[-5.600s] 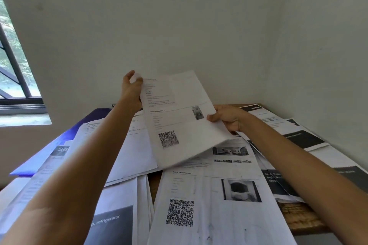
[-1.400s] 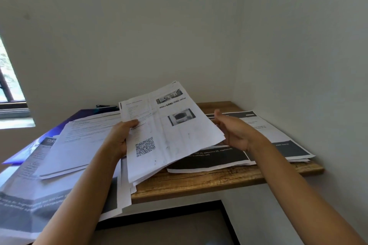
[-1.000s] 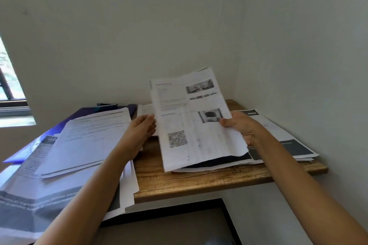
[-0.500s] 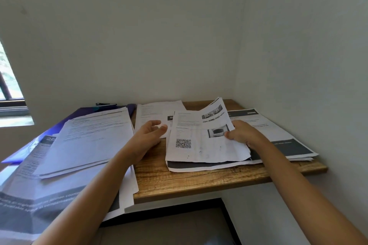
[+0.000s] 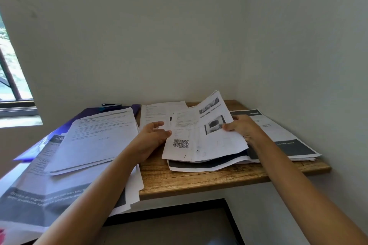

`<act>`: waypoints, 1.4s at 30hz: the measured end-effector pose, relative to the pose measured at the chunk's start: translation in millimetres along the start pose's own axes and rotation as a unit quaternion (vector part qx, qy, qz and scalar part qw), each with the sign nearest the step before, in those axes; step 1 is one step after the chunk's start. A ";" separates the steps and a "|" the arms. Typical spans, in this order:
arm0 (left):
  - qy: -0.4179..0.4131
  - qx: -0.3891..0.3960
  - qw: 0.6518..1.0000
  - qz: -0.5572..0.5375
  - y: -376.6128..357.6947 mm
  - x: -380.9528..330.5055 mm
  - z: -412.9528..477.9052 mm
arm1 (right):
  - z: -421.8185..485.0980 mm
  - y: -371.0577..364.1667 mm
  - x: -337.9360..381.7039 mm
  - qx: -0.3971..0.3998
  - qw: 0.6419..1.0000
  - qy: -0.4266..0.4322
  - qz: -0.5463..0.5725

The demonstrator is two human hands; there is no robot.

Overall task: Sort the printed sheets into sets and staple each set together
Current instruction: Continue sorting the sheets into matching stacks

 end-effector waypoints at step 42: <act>-0.132 -0.036 0.986 0.100 27.7 -39.2 10.2 | 34.6 -51.1 42.4 -0.065 0.968 0.230 0.076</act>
Point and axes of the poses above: each hand's wrist, its own z-axis towards the middle knuckle, its own y-axis out of the back of the hand, x = y × z, the point moved 4 cm from there along z, towards the middle knuckle, and after that the axes turned 7 degrees about -x, right-handed, at the moved point
